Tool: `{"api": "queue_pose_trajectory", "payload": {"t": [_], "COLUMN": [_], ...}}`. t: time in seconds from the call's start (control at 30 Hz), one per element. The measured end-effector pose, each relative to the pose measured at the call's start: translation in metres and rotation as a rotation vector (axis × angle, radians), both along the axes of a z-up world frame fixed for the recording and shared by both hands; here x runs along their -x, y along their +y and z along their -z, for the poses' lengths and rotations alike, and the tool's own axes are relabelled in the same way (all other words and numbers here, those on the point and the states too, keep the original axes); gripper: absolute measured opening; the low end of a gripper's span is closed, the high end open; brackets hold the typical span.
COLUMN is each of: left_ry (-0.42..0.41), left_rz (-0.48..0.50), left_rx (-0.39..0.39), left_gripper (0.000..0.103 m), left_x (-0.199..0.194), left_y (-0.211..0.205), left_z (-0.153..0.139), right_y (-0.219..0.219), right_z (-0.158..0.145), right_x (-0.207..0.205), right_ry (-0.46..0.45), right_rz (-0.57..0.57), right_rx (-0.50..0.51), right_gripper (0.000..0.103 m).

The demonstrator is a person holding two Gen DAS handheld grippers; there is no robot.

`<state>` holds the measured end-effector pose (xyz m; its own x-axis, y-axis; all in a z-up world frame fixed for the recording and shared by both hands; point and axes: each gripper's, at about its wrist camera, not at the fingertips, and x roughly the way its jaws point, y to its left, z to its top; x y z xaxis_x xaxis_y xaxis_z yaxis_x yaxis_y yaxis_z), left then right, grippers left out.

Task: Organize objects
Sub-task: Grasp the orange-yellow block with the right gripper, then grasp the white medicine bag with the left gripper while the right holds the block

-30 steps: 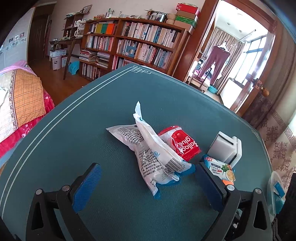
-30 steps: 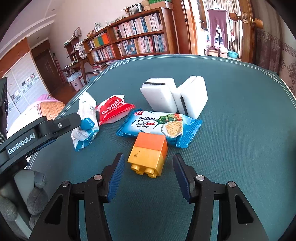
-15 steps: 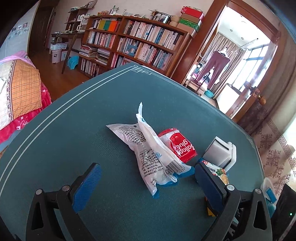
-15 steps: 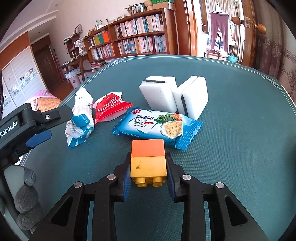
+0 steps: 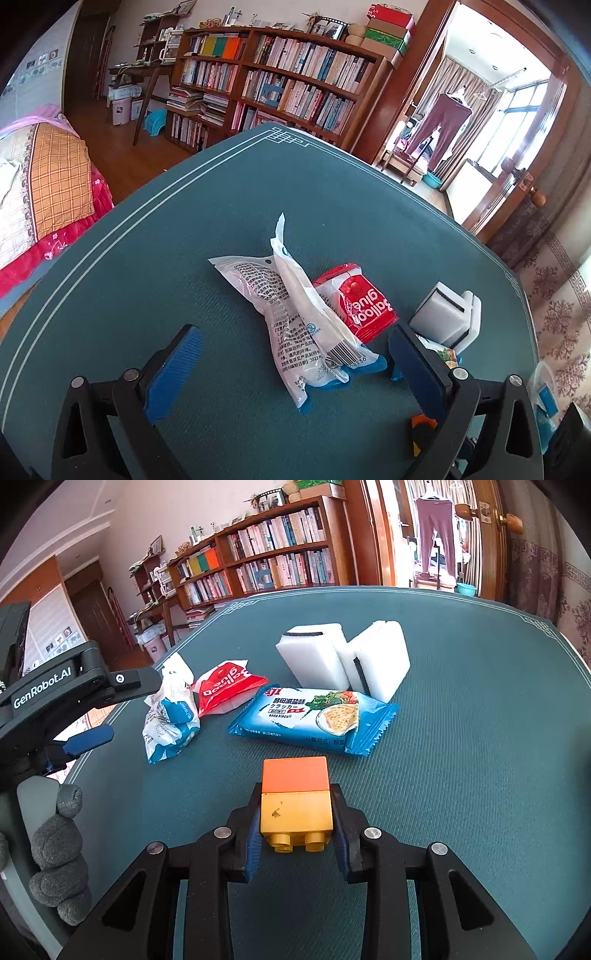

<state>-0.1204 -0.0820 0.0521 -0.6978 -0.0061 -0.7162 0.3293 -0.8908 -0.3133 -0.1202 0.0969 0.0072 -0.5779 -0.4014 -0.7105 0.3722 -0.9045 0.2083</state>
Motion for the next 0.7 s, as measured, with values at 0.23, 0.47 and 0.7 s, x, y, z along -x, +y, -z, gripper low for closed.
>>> {"api": "queue_pose_trajectory", "payload": {"t": [0.23,0.47,0.7], "left_ry": [-0.072,-0.075,-0.048], "left_rz": [-0.009,0.024,0.048], "left_rx": [-0.020,-0.001,0.011], "left_gripper": [0.101,0.082,0.058], "left_x": [0.022,0.024,0.017], "left_y": [-0.001,0.003,0.004], "left_z": [0.018,0.026,0.024], "right_y": [0.002,0.003,0.003], "right_z": [0.001,0.001,0.001], "right_x": [-0.004,-0.004,-0.004], "right_ry": [-0.001,0.000,0.001], "right_rz": [0.000,0.000,0.000], "right_rx": [0.005,0.004,0.003], "right_gripper": [0.033,0.034,0.034]}}
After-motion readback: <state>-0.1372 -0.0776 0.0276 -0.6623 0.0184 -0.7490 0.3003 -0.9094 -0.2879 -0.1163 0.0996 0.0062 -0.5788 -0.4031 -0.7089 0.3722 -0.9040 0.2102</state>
